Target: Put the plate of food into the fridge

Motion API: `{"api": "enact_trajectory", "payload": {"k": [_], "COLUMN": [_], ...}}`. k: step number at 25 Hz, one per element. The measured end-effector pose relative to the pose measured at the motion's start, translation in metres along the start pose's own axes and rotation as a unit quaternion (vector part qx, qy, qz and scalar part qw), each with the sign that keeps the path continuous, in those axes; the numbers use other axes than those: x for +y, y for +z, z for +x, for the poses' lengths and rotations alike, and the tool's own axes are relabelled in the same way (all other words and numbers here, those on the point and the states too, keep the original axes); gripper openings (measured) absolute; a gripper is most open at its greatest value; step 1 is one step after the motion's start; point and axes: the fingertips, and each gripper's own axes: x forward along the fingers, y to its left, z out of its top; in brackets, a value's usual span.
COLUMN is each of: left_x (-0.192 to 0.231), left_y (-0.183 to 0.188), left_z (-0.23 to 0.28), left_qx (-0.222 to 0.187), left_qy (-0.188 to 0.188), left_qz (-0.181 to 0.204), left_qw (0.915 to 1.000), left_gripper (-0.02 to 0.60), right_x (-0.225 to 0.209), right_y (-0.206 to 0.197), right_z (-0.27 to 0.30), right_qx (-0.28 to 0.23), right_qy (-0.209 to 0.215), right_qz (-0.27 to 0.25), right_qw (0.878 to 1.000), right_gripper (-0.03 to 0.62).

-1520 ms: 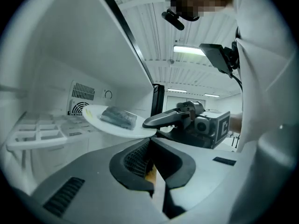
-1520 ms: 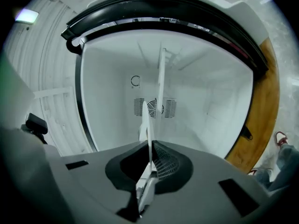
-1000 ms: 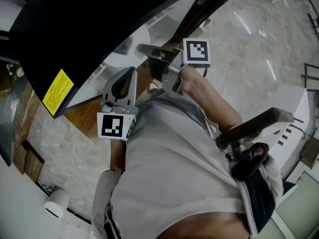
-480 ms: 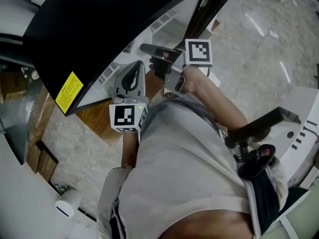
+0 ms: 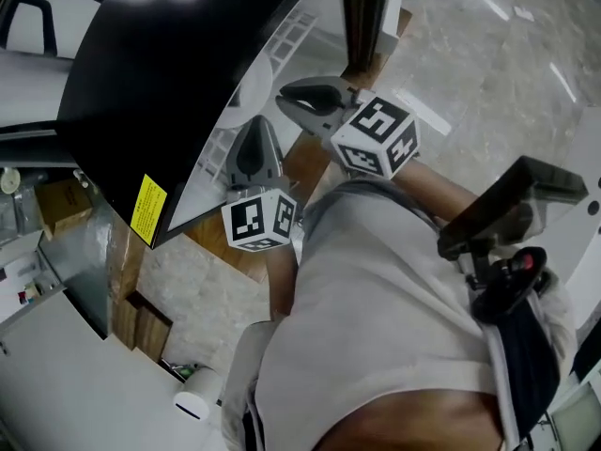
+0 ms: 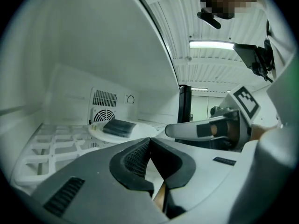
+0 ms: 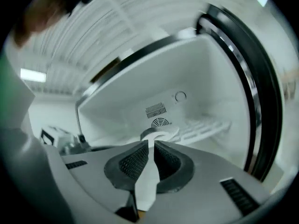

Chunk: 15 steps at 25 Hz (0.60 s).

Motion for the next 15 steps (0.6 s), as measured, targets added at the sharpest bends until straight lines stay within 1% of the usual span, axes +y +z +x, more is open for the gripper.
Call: {"api": "enact_trajectory", "payload": {"k": [1,2,3,6,9,15], "left_x": [-0.001,-0.002,-0.004,-0.007,-0.004,0.0], "left_y": [0.0,0.0,0.0,0.002,0.004,0.006], "left_z": [0.0,0.0,0.0,0.0,0.0,0.005], "left_qx": [0.002,0.005,0.007,0.011,0.014,0.007], "left_qy": [0.001,0.001,0.001,0.006,0.016,0.019], "left_qz": [0.0,0.0,0.001,0.006,0.027,0.02], "left_qw": [1.0,1.0,1.0,0.9999,0.9994,0.9996], "left_gripper": [0.017,0.017,0.017,0.017,0.017,0.017], "right_x": [-0.001,0.001,0.003,0.004,0.002,0.002], "right_y": [0.002,0.004,0.004,0.004,0.006,0.007], "right_z": [0.003,0.006,0.009,0.018,0.025,0.027], "right_qx": [0.003,0.006,0.008,0.015,0.011,-0.005], "right_qy": [-0.031,-0.046,-0.051,-0.051,-0.06,-0.066], "right_qz": [-0.076,-0.122,-0.142,-0.156,-0.164,-0.172], "right_qw": [0.997,0.991,0.988,0.986,0.985,0.983], "right_gripper": [0.043,0.038,0.037,0.034,0.032,0.032]}}
